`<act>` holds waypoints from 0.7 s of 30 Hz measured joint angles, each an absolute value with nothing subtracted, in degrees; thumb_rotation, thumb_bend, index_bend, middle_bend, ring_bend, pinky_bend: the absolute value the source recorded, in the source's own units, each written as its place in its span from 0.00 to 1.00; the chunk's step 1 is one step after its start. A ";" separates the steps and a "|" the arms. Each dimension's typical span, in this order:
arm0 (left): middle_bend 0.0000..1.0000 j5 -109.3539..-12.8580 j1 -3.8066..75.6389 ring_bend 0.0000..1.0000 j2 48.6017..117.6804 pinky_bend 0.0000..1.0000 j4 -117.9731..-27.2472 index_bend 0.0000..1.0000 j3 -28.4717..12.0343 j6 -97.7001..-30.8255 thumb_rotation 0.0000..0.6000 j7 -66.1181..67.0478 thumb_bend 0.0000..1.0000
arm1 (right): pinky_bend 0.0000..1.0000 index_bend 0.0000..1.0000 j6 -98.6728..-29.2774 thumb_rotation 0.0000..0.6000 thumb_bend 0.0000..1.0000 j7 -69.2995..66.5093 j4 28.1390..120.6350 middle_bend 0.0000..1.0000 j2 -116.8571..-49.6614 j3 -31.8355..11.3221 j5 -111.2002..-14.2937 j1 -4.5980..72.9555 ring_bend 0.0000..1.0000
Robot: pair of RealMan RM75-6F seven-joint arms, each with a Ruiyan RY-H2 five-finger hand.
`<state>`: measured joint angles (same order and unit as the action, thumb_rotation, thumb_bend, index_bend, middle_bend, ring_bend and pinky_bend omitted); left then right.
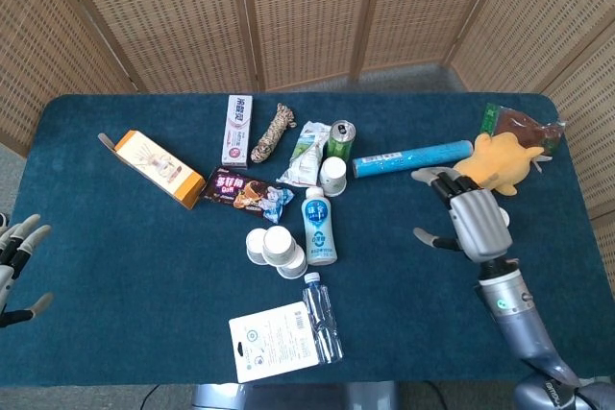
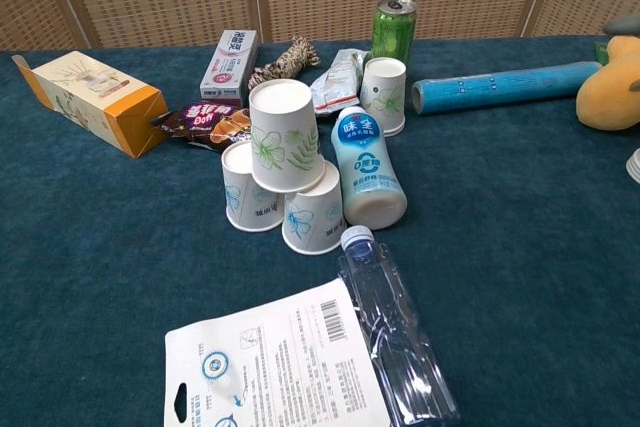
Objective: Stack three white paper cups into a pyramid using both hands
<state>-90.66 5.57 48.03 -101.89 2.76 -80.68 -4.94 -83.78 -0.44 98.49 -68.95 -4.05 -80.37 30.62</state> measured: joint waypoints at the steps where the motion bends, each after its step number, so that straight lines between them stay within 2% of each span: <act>1: 0.00 -90.69 5.48 0.00 48.10 0.00 -101.93 0.00 2.82 -80.75 1.00 -4.68 0.31 | 0.20 0.14 -83.88 1.00 0.00 -0.99 97.84 0.12 -68.54 -3.64 -80.54 29.76 0.10; 5: 0.00 -90.73 4.64 0.00 48.79 0.00 -102.14 0.00 3.12 -81.68 1.00 -3.44 0.31 | 0.08 0.06 -85.06 1.00 0.00 -2.60 96.82 0.01 -66.13 -2.02 -81.17 25.82 0.01; 9: 0.00 -91.23 3.83 0.00 49.62 0.00 -101.87 0.00 3.58 -82.51 1.00 -2.30 0.31 | 0.01 0.02 -86.40 0.94 0.00 -1.76 96.21 0.00 -64.42 -0.21 -81.87 22.25 0.00; 12: 0.00 -91.62 3.28 0.00 50.08 0.00 -101.62 0.00 3.73 -83.50 1.00 -2.05 0.31 | 0.00 0.01 -87.60 0.90 0.00 -0.95 94.98 0.00 -64.08 0.59 -82.01 19.68 0.00; 21: 0.00 -92.40 1.73 0.00 50.75 0.00 -100.15 0.00 4.33 -85.46 1.00 -3.09 0.31 | 0.00 0.00 -92.00 0.88 0.00 -1.96 90.32 0.00 -65.21 1.15 -82.95 13.31 0.00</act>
